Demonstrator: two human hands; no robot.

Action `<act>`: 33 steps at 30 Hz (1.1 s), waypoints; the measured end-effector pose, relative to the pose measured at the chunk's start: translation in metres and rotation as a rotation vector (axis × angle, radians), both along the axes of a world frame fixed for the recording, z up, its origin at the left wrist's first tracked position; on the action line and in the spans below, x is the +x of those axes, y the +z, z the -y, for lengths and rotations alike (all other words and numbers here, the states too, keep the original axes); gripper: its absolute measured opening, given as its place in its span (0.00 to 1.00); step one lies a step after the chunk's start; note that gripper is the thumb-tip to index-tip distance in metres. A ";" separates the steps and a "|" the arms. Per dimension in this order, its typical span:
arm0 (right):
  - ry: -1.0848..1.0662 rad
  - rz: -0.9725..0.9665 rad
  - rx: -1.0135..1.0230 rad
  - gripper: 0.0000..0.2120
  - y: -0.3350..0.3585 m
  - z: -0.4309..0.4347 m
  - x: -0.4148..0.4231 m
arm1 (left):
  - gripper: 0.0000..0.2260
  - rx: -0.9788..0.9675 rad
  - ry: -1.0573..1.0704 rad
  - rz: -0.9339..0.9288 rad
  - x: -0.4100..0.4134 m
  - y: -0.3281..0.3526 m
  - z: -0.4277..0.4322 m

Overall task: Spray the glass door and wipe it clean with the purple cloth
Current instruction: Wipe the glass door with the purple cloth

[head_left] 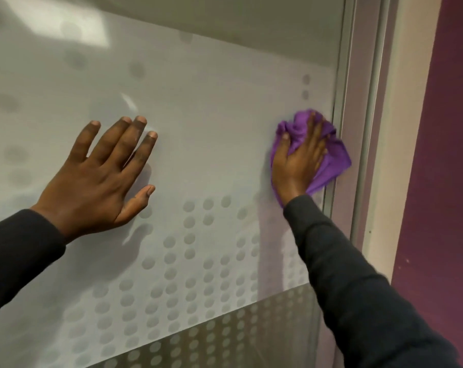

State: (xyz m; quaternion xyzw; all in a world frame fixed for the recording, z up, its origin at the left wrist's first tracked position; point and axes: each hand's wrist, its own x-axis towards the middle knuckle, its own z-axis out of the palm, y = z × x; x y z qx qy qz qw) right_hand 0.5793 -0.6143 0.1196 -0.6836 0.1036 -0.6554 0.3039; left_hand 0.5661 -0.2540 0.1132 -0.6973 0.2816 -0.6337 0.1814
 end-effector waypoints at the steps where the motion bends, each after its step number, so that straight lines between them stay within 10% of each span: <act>1: 0.010 -0.019 0.074 0.37 -0.019 -0.013 -0.002 | 0.35 -0.001 0.007 -0.005 -0.001 0.000 0.000; 8: -0.004 -0.088 -0.262 0.40 -0.042 -0.134 -0.009 | 0.35 0.006 0.025 -0.022 -0.003 0.001 0.000; 16: -0.045 -0.017 -0.258 0.40 0.072 -0.029 0.003 | 0.35 0.009 0.053 -0.031 -0.002 0.001 -0.001; 27: -0.035 -0.154 0.443 0.41 -0.138 -0.012 0.000 | 0.36 0.015 0.029 -0.037 0.000 0.001 -0.001; 33: -0.001 -0.207 0.043 0.42 -0.188 -0.196 -0.010 | 0.35 0.022 0.019 -0.026 -0.001 0.001 -0.001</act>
